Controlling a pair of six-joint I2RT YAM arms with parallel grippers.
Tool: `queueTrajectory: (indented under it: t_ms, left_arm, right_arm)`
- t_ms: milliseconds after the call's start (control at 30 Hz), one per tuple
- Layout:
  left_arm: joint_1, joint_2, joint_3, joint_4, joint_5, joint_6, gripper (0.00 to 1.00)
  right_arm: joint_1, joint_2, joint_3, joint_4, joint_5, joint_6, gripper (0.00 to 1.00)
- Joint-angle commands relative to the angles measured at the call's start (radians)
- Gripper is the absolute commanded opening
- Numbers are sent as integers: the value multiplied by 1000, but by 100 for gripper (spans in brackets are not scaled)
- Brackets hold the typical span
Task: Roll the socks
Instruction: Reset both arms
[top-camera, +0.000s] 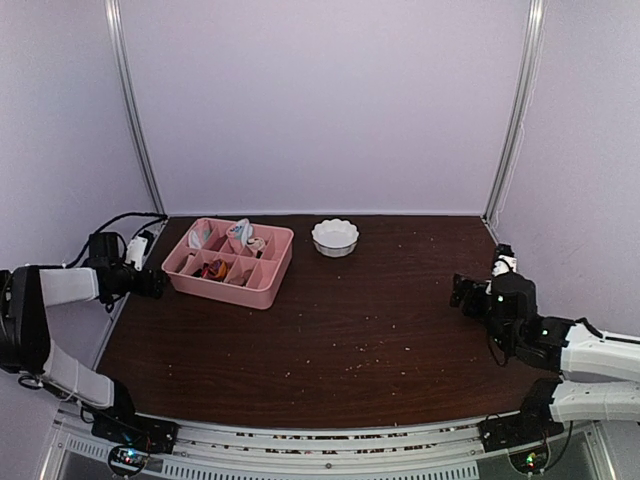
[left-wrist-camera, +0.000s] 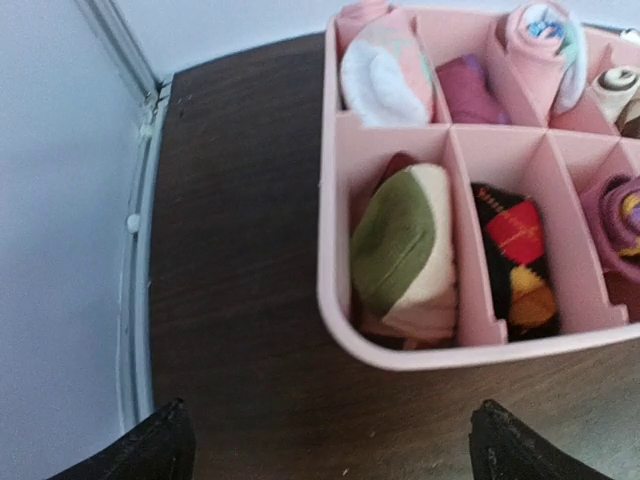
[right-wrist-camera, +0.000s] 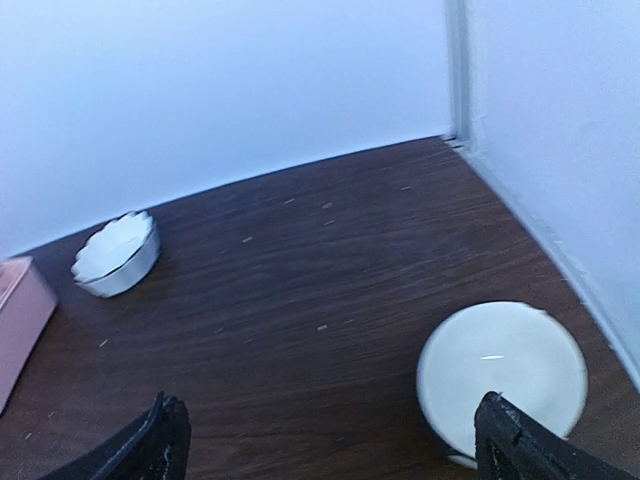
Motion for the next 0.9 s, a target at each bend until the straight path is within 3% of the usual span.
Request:
queueTrajectory:
  t_ms: [0, 133, 233, 333, 433, 500, 567, 633, 867]
  left_arm:
    - [-8, 24, -6, 386, 194, -124, 98]
    - [-7, 68, -48, 513, 210, -160, 98]
    - [-8, 66, -103, 635, 128, -183, 98]
    - [-12, 73, -120, 664, 109, -178, 98]
    - [-21, 60, -150, 697, 66, -182, 98]
    - [-26, 49, -192, 772, 44, -191, 98]
    - [-36, 42, -211, 807, 29, -184, 98]
    - [-65, 40, -213, 800, -8, -161, 98]
    - [-78, 40, -204, 782, -41, -155, 98]
  right_arm:
    - [-29, -116, -90, -48, 403, 74, 100]
    - [-40, -265, -144, -35, 464, 100, 100]
    - [-63, -416, -172, -60, 533, 100, 100]
    - [-76, -561, -220, 56, 646, -120, 100]
    - [-142, -611, -388, 485, 619, -539, 100]
    - [-214, -609, -454, 557, 499, -537, 100]
    - [-305, -567, -458, 523, 344, -439, 100]
    - [-385, -463, -461, 595, 270, -384, 100]
    - [-442, 145, -280, 902, 60, -516, 100]
